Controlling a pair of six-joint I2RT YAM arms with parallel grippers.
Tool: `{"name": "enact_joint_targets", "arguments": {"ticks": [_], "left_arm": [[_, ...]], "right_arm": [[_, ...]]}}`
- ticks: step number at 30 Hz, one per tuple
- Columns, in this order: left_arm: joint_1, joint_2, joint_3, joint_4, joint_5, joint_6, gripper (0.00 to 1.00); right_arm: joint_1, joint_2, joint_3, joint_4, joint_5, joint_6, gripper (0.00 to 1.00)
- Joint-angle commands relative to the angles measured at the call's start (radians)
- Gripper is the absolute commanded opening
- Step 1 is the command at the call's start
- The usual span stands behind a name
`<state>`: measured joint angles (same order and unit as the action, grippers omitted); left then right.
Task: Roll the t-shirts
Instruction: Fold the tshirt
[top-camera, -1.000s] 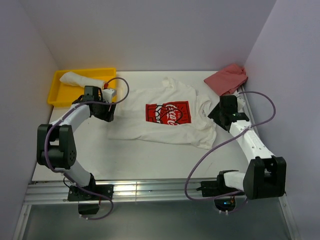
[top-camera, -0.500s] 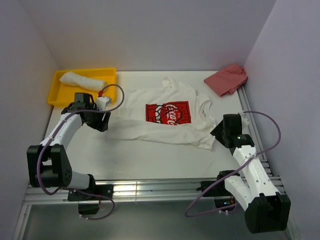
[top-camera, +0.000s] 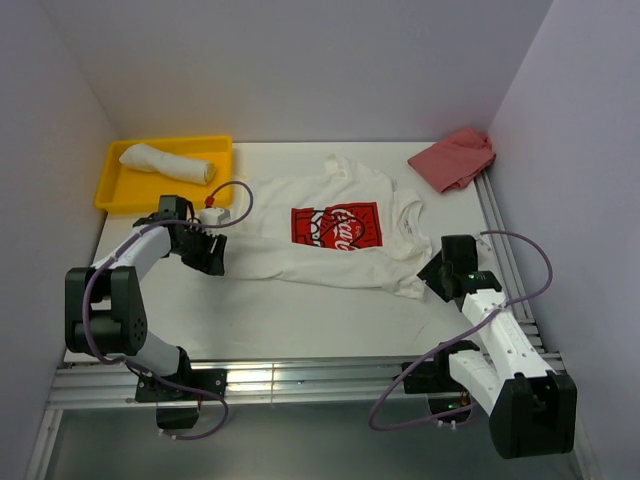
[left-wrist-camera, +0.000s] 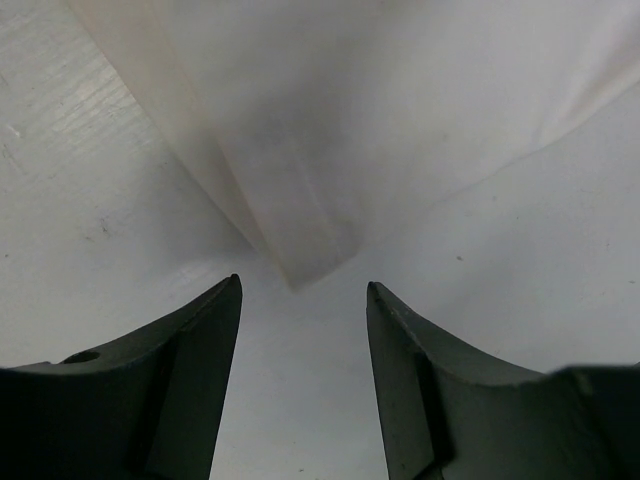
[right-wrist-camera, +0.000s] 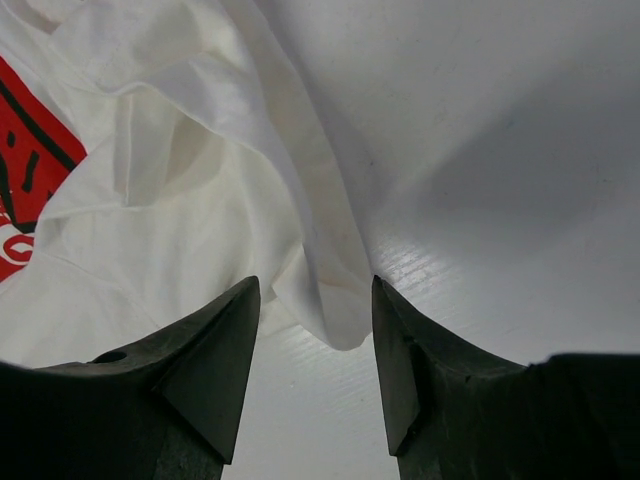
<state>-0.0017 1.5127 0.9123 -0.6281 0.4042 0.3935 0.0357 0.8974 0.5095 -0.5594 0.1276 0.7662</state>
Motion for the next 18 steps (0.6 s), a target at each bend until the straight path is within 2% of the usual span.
{"name": "enact_joint_targets", "arguments": {"ticks": [1,6,11,14,17,18], "left_arm": [[-0.001,0.015,-0.009,0.039,0.045,-0.018,0.58],[-0.001,0.030,-0.015,0.056,0.054,-0.027,0.51],[-0.004,0.047,-0.018,0.065,0.059,-0.030,0.40],[-0.004,0.052,-0.020,0.070,0.061,-0.028,0.29],[-0.004,0.053,-0.023,0.073,0.058,-0.028,0.16],[-0.004,0.050,-0.023,0.071,0.056,-0.025,0.08]], "right_arm": [[-0.003,0.014,-0.009,0.046,-0.006,0.007,0.54],[-0.003,0.003,-0.026,0.058,-0.029,0.016,0.48],[-0.003,0.008,-0.014,0.041,-0.019,0.012,0.26],[-0.003,0.023,0.024,0.015,-0.003,-0.008,0.16],[-0.003,0.046,0.087,-0.023,0.015,-0.054,0.11],[-0.006,0.054,0.105,-0.036,0.021,-0.068,0.11]]}}
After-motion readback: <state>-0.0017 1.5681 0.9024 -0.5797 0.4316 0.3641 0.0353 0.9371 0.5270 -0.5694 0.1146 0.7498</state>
